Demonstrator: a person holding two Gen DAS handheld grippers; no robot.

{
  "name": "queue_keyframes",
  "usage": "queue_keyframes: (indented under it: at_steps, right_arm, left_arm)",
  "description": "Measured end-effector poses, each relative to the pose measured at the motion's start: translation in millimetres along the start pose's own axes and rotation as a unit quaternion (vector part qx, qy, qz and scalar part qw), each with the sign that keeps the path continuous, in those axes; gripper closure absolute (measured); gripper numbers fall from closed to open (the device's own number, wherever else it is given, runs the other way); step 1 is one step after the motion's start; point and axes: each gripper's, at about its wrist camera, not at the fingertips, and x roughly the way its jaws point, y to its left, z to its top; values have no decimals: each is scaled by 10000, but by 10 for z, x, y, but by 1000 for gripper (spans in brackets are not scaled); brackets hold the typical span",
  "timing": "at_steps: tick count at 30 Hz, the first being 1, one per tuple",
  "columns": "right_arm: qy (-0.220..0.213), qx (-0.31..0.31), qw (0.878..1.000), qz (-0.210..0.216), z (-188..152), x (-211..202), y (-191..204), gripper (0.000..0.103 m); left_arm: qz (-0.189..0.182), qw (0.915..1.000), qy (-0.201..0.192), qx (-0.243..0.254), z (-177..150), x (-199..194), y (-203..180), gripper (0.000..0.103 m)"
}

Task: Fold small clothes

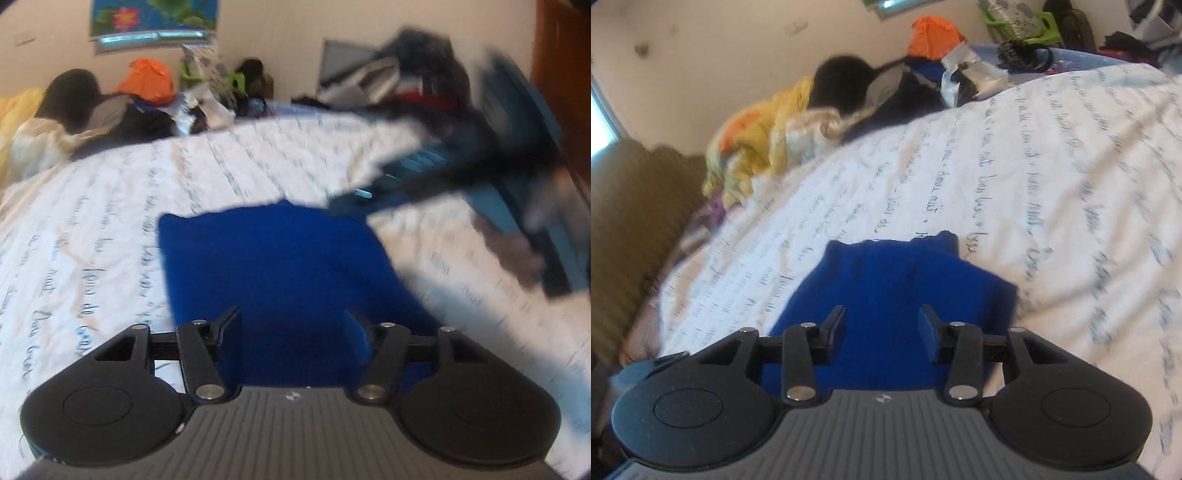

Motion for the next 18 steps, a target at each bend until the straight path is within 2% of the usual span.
queue_keyframes:
  at_steps: [1, 2, 3, 4, 6, 7, 8, 9, 10, 11, 12, 13, 16, 17, 18]
  right_arm:
    - [259, -233, 9990, -277, 42, 202, 18, 60]
    - [579, -457, 9948, -695, 55, 426, -24, 60]
    - [469, -643, 9940, -747, 28, 526, -132, 55]
    - [333, -605, 9956, -633, 25, 528, -243, 55]
    - [471, -167, 9973, -537, 135, 488, -352, 56]
    - [577, -145, 9954, -755, 201, 462, -309, 55]
    - [482, -252, 9930, -1050, 211, 381, -201, 52]
    - [238, -388, 9929, -1095, 253, 293, -71, 52]
    - [42, -501, 9955, -799, 282, 215, 74, 52]
    - [64, -551, 9978, -357, 323, 229, 192, 52]
    - [215, -603, 9979, 12, 360, 295, 340, 53]
    - [542, -814, 9950, 225, 371, 537, 552, 53]
    - [1397, -1174, 9832, -19, 271, 1319, 715, 54]
    - [1085, -1268, 9859, 77, 233, 1438, 711, 53]
    - [997, -1171, 9881, 102, 260, 1543, 680, 53]
  left_arm:
    - [62, 9998, 209, 18, -45, 137, -26, 41]
    - [88, 9997, 204, 31, -138, 246, -20, 41]
    - [96, 9998, -42, 176, -253, 246, -24, 41]
    - [106, 9996, -97, 246, -285, 234, -38, 41]
    - [101, 9998, -95, 133, -310, 207, -25, 40]
    - [88, 9999, -119, 90, -315, 216, -19, 40]
    - [73, 9998, -159, 69, -327, 227, -17, 38]
    - [65, 9997, -208, 72, -348, 232, -34, 36]
    - [84, 9996, -238, 108, -363, 239, -54, 34]
    - [114, 9995, -260, 167, -376, 248, -79, 31]
    - [150, 9992, -277, 229, -384, 253, -104, 29]
    - [180, 9990, -288, 276, -395, 250, -134, 28]
    - [186, 9990, -299, 274, -387, 267, -123, 28]
    - [174, 9991, -303, 248, -386, 268, -109, 28]
    - [188, 9991, -302, 227, -395, 254, -110, 28]
